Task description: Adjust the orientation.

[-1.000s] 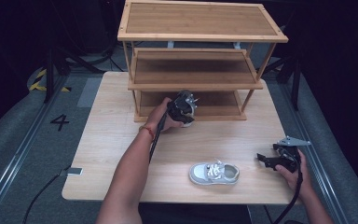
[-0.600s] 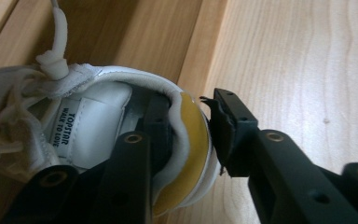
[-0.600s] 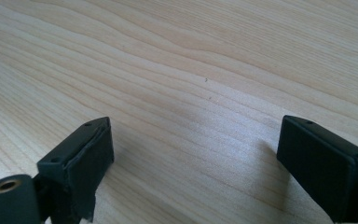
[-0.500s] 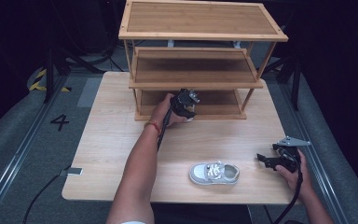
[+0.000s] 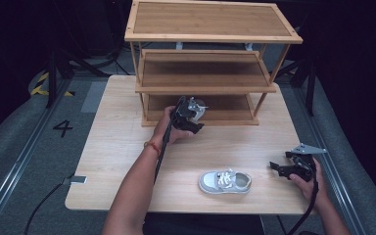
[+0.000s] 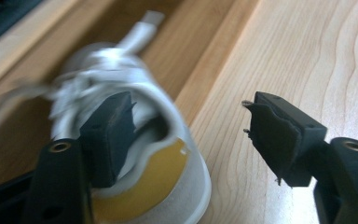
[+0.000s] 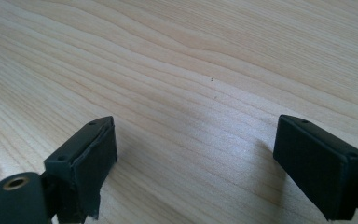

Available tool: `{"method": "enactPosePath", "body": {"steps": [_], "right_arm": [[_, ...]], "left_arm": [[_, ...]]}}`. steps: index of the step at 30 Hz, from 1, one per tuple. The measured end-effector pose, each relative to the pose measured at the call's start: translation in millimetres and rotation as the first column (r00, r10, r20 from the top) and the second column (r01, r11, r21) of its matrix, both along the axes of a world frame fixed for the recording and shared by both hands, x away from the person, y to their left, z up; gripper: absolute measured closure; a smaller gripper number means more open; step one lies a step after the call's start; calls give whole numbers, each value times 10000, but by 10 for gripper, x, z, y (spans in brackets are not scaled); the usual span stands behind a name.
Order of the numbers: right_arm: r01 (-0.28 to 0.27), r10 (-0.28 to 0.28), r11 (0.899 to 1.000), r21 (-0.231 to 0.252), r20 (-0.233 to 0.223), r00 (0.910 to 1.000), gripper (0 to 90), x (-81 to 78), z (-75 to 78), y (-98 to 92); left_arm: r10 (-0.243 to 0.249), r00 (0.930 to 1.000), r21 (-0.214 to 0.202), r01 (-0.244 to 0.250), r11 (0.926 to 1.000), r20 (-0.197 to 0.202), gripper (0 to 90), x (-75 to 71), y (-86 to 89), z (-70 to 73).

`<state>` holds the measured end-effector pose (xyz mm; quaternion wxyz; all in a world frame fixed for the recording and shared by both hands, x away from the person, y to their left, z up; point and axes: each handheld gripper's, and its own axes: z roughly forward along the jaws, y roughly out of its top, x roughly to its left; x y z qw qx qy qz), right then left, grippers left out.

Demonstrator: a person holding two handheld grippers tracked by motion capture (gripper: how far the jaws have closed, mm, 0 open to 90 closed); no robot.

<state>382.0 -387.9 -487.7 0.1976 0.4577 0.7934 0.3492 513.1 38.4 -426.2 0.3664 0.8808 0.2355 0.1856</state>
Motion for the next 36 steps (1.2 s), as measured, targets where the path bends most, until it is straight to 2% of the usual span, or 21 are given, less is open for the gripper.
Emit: {"method": "enactPosePath", "body": {"steps": [1, 2, 5, 6, 8, 9, 11, 14, 17, 19, 20, 21, 22, 23, 26, 27, 29, 31, 34, 35, 36], "right_arm": [[4, -4, 10000, 3, -4, 10000, 135, 0, 0, 0], [3, -3, 10000, 1, -4, 10000, 136, 0, 0, 0], [0, 0, 10000, 1, -3, 10000, 136, 0, 0, 0], [3, -3, 10000, 3, -6, 10000, 136, 0, 0, 0], [-2, 2, 10000, 2, -3, 10000, 136, 0, 0, 0], [1, -1, 10000, 3, -3, 10000, 136, 0, 0, 0], [0, 0, 10000, 3, -2, 10000, 136, 0, 0, 0], [-1, 1, 10000, 3, -1, 10000, 137, -1, 0, 0], [-4, 4, 10000, 6, -6, 10000, 137, -2, 0, 0], [-12, 12, 10000, 5, -2, 10000, 137, -1, 0, 0], [-11, 11, 10000, 3, -1, 10000, 137, -2, 0, 0], [-17, 17, 10000, 2, -1, 10000, 137, -2, 0, 0], [-17, 17, 10000, 2, -1, 10000, 137, -2, 0, 0], [-18, 18, 10000, 5, -2, 10000, 137, -2, 0, 1], [-19, 19, 10000, 6, -4, 10000, 137, -2, 0, 0], [-21, 21, 10000, 6, -3, 10000, 137, -2, 0, 0], [-21, 21, 10000, 7, -3, 10000, 137, -1, 0, 1], [-19, 19, 10000, 5, -2, 10000, 137, -1, 0, 1], [-20, 20, 10000, 5, -2, 10000, 137, -2, 0, 1], [-22, 22, 10000, 6, -3, 10000, 137, -1, 0, 1], [-20, 20, 10000, 7, -2, 10000, 137, -1, 0, 1]], "left_arm": [[168, 9998, -379, -163, 9991, 135, 271, -49, 57, 35], [253, 9995, -583, -240, 9980, 211, 269, -80, 88, 55], [365, 9979, -800, -321, 9963, 538, 269, -159, 177, 106], [490, 9974, -884, -442, 9951, 522, 270, -182, 193, 105], [459, 9984, -886, -427, 9951, 341, 291, -207, 244, 68], [506, 9985, -680, -490, 9965, 217, 287, -205, 256, 39], [650, 9978, -588, -640, 9962, 148, 293, -200, 284, -13], [921, 9957, -780, -923, 9927, -54, 291, -189, 354, -72], [1036, 9927, -1009, -1096, 9889, -624, 292, -142, 418, -176], [1110, 9929, -755, -1139, 9906, -419, 350, -134, 427, -232], [1397, 9891, -976, -1436, 9848, -457, 411, -127, 431, -265], [1354, 9889, -1135, -1416, 9834, -610, 458, -107, 457, -274], [1354, 9889, -1135, -1416, 9834, -610, 456, -107, 457, -274], [1277, 9886, -1410, -1381, 9803, -798, 457, -82, 477, -289], [1281, 9891, -1316, -1367, 9818, -721, 461, -93, 454, -293], [1220, 9903, -1188, -1293, 9845, -666, 465, -97, 440, -290], [1256, 9900, -1486, -1340, 9798, -648, 495, -98, 369, -305], [1218, 9903, -1570, -1310, 9789, -669, 509, -97, 329, -313], [1508, 9871, -1508, -1572, 9760, -531, 525, -84, 215, -320], [1586, 9866, -1335, -1625, 9776, -389, 524, -59, 174, -315], [1700, 9846, -1398, -1740, 9748, -400, 522, -46, 139, -324]]}}
